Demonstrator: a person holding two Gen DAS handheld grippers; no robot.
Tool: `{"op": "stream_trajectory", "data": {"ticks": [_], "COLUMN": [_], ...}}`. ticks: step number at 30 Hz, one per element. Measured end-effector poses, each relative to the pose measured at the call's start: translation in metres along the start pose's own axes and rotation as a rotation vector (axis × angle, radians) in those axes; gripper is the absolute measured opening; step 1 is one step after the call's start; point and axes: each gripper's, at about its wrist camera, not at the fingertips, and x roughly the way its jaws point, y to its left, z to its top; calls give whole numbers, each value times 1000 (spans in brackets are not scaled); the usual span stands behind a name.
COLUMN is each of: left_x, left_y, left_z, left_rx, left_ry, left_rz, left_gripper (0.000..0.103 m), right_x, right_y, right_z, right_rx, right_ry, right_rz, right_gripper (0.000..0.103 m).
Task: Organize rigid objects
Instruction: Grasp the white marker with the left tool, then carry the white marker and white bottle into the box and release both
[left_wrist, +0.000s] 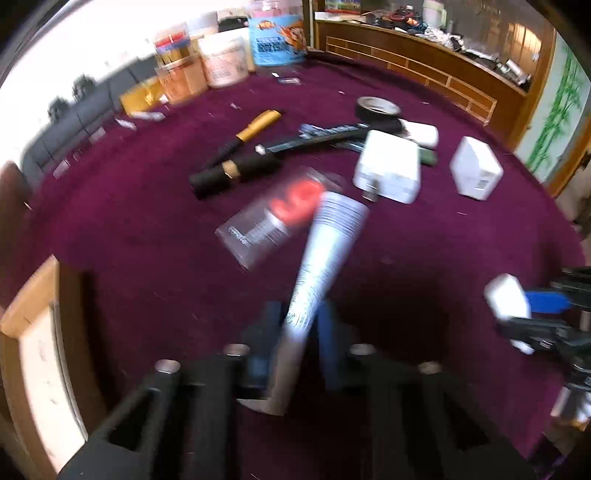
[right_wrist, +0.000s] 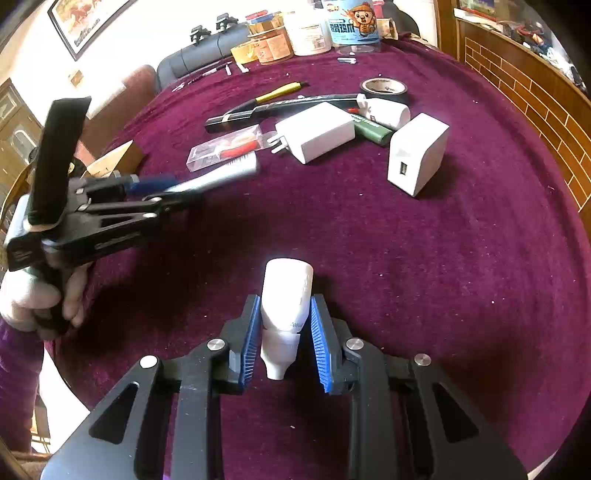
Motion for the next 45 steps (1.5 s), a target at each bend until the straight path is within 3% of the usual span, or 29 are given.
{"op": "stream_trajectory", "data": {"ticks": [7, 11, 15, 19, 25, 29, 34, 37, 42, 45], "left_x": [-15, -11, -10, -20, -80, -131, -171, -169, -126, -100], "left_y": [-19, -32, -38, -28, -2, 27, 94, 142, 223, 250], "left_z": [-21, -13, -12, -22, -46, -67, -88, -94, -99, -109], "left_rx": [-18, -6, -48, -135, -262, -328, -442, -513, -674, -752], "left_ry": [12, -21, -55, -81, -224, -329, -380, -356, -270, -238], "left_rz": [-42, 24, 53, -18, -129, -151, -60, 35, 58, 23], "left_gripper": [11, 15, 11, 11, 11, 11, 11, 11, 11, 11], "right_x": [-3, -5, -8, -8, -23, -40, -39, -21, 34, 79], "right_y": [-7, -5, -3, 4, 7, 27, 80, 124, 206, 243], "right_z": [-2, -7, -10, -12, -10, 6, 43, 70, 113, 131], "right_rx": [21, 22, 20, -31, -9, -23, -49, -56, -70, -70], "right_ry": [-21, -31, -43, -49, -72, -98, -79, -36, 46, 101], "right_rz": [20, 6, -11, -48, 36, 153, 351, 454, 501, 457], "right_gripper": [25, 25, 25, 25, 24, 24, 24, 24, 25, 25]}}
